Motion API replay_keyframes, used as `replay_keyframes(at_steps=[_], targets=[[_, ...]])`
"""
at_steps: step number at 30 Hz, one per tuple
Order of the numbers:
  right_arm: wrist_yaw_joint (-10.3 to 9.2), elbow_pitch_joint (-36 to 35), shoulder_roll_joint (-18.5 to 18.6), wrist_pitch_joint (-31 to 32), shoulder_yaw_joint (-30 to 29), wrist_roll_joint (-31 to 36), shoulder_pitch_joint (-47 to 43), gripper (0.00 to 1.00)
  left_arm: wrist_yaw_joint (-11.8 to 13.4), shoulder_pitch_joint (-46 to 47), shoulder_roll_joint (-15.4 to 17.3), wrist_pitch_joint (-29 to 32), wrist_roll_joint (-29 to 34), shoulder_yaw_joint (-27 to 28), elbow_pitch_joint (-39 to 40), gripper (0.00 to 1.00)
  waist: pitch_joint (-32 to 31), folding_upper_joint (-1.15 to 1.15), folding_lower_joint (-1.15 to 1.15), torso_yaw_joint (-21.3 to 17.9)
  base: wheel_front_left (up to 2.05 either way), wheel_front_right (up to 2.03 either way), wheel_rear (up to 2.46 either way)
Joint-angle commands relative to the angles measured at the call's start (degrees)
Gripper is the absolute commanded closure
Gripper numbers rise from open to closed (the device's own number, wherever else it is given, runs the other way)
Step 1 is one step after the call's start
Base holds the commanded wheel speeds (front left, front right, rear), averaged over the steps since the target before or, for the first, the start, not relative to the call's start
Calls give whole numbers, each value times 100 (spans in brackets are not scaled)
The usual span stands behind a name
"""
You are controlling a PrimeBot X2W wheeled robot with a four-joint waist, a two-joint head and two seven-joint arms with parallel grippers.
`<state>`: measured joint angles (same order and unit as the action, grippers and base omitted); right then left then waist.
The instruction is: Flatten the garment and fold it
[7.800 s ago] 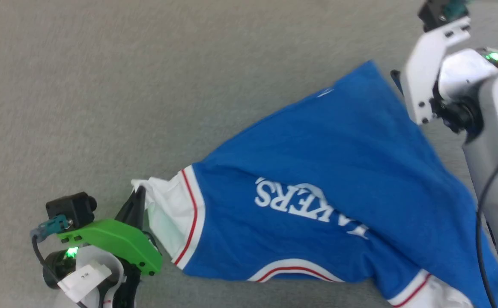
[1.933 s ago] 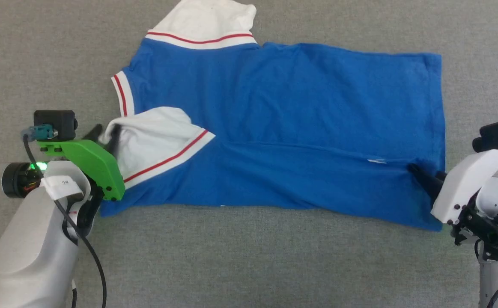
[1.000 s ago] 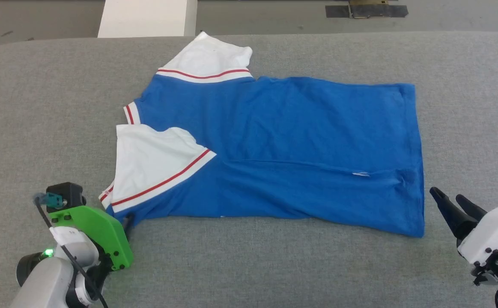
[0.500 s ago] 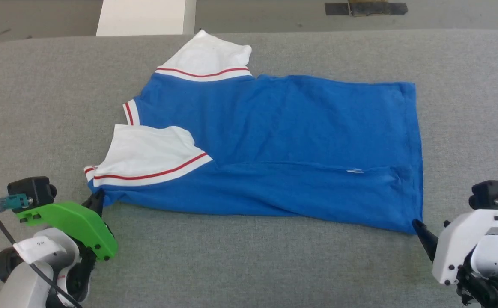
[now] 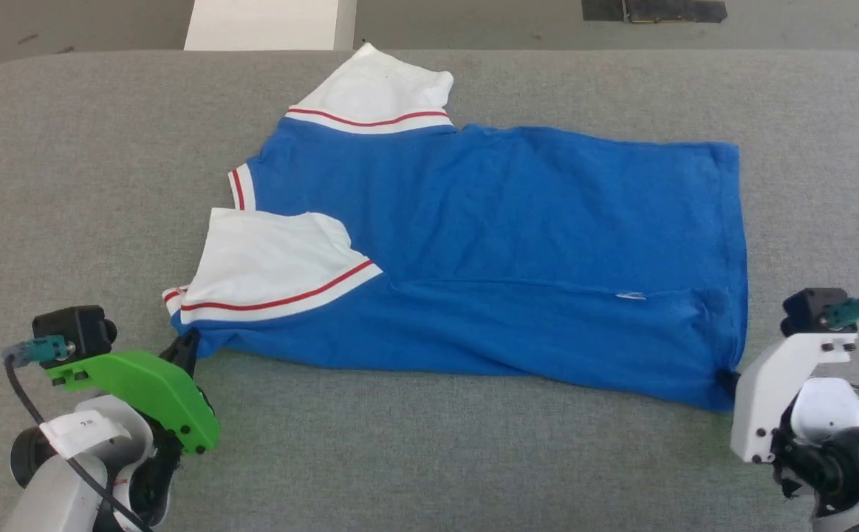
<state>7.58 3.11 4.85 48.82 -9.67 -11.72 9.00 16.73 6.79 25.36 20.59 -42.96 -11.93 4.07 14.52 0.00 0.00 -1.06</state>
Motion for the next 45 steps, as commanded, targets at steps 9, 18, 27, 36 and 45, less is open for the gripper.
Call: replay_keyframes(at_steps=[9, 18, 27, 36, 45], targets=[[-9, -687, 768, 650, -274, -688, -92, 100, 251, -546, 295, 240, -195, 349, 411, 100, -428, 0, 0, -22, 0, 0, 0], [-9, -1098, 572, 1332, -514, -829, -961, 100, 601, -1669, 215, 776, -498, 195, 894, 100, -563, 0, 0, 7, 0, 0, 0], [-9, -848, 251, 746, -582, -730, -1110, 0, 460, -1484, -22, 601, -656, 202, 588, 0, -646, 0, 0, -8, 0, 0, 0], [-9, -1337, 305, -411, -829, -794, -103, 0, -185, 302, 221, -816, 289, 364, 580, 0, -513, 0, 0, -133, 0, 0, 0], [-9, -1093, 418, -529, -585, -712, 974, 0, -878, 2589, -84, -1084, 803, -364, -1071, 0, 313, 0, 0, -270, 0, 0, 0]])
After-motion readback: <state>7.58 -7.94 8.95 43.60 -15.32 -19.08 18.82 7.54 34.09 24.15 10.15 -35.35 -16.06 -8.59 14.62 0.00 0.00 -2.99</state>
